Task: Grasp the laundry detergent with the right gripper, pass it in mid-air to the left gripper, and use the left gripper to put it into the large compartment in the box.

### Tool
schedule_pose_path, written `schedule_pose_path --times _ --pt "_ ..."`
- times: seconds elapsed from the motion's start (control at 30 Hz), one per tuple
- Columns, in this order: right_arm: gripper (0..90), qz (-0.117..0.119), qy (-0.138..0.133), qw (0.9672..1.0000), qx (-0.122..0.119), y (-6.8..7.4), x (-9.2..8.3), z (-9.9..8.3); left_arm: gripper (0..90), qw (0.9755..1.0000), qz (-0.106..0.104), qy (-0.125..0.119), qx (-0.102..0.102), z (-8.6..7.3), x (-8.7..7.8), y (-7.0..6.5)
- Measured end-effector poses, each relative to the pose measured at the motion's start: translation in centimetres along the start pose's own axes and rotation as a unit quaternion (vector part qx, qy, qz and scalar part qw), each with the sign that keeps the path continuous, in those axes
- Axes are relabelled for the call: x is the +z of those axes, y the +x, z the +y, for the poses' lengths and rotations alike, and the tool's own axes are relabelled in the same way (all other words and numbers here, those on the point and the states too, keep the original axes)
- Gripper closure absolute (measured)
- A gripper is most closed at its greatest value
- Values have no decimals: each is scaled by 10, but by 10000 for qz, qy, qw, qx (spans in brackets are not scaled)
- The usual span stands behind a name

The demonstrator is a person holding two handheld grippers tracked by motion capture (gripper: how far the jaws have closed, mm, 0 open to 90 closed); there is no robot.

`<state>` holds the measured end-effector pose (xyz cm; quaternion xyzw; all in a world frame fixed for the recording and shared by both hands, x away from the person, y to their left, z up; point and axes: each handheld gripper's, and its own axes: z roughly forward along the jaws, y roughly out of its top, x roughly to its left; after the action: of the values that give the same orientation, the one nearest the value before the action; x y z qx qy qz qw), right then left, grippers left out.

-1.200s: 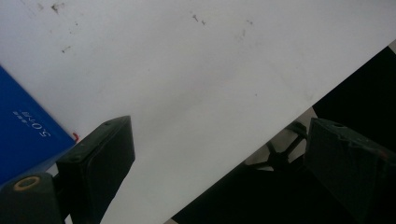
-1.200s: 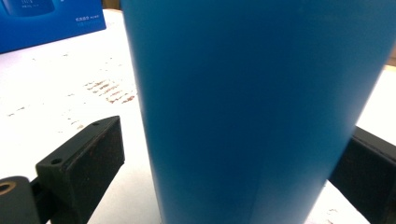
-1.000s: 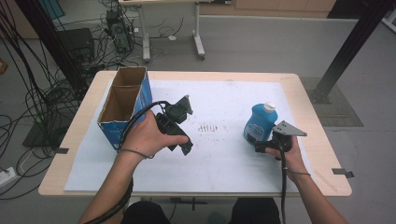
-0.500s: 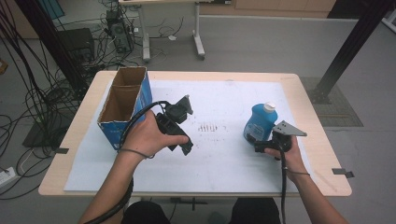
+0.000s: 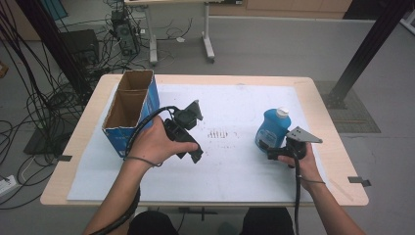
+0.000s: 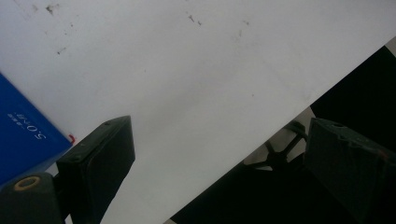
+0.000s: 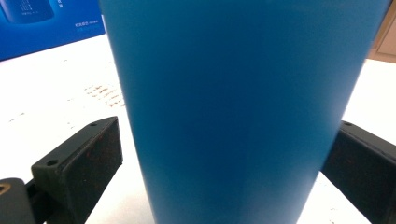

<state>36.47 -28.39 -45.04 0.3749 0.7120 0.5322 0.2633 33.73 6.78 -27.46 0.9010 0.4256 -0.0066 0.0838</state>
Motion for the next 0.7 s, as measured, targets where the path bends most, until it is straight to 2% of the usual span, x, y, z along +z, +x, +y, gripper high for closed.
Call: schedule_pose_path --times 0.7 --pt "24 35 -36 10000 22 3 2 0 92 10000 -13 22 4 -1 0 0"
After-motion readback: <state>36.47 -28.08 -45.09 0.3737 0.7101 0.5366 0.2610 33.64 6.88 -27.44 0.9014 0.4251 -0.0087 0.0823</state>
